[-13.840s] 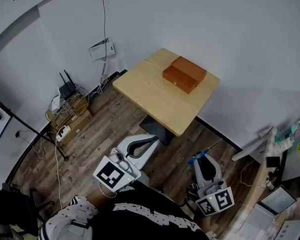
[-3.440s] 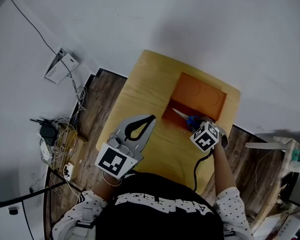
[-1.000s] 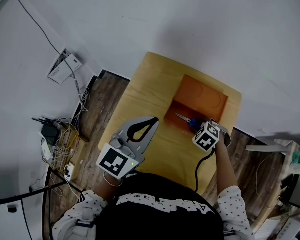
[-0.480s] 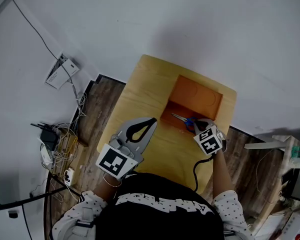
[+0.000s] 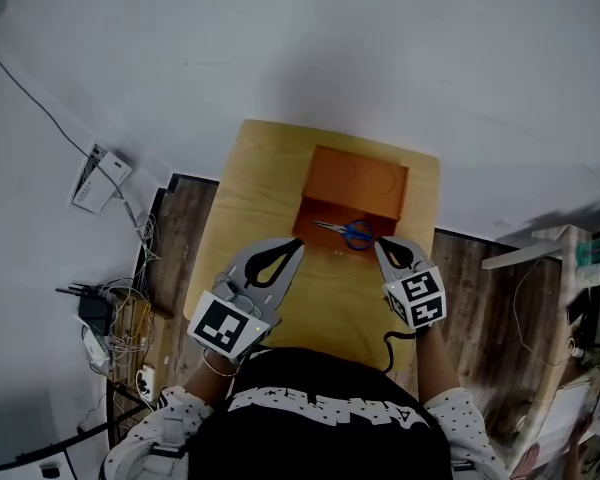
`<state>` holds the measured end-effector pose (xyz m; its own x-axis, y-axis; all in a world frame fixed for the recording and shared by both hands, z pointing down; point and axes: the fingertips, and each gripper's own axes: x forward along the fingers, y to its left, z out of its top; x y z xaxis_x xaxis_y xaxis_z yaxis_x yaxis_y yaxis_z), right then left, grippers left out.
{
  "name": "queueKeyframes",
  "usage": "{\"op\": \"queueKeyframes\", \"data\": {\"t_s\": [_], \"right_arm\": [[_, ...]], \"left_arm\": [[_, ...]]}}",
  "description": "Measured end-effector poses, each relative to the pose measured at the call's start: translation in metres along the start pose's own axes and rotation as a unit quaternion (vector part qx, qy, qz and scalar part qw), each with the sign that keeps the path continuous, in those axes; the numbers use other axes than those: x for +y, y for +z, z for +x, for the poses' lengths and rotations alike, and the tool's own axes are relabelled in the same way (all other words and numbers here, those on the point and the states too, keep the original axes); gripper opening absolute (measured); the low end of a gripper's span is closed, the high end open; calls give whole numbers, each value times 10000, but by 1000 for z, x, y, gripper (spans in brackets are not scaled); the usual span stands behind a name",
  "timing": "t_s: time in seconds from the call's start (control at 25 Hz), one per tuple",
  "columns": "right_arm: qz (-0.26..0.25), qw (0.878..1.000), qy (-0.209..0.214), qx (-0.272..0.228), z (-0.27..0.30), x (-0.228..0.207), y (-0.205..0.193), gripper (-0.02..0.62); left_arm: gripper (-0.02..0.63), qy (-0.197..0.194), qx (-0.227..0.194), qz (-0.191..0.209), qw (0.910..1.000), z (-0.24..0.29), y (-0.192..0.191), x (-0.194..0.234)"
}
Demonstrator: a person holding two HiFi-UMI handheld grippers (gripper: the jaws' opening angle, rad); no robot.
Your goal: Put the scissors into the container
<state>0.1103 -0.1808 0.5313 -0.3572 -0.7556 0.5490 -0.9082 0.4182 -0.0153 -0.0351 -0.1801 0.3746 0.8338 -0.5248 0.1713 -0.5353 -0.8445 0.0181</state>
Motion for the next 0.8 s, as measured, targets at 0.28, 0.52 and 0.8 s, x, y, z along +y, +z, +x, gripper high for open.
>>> {"op": "queueKeyframes", "data": {"t_s": [0.28,0.52,0.8], "right_arm": [[652,9950,-133,-738,-45,-1,16,14],[748,9912,-357,-1031,-73,-6,20,14],[538,9893,-527,-1251,-92,-2,28,14]], "left_arm": [[0,-437,-18,101,9990,20,3,-28],[0,-648,2,130,9978,29,4,-45],[0,-741,16,133,9972,33,0,-55]]}}
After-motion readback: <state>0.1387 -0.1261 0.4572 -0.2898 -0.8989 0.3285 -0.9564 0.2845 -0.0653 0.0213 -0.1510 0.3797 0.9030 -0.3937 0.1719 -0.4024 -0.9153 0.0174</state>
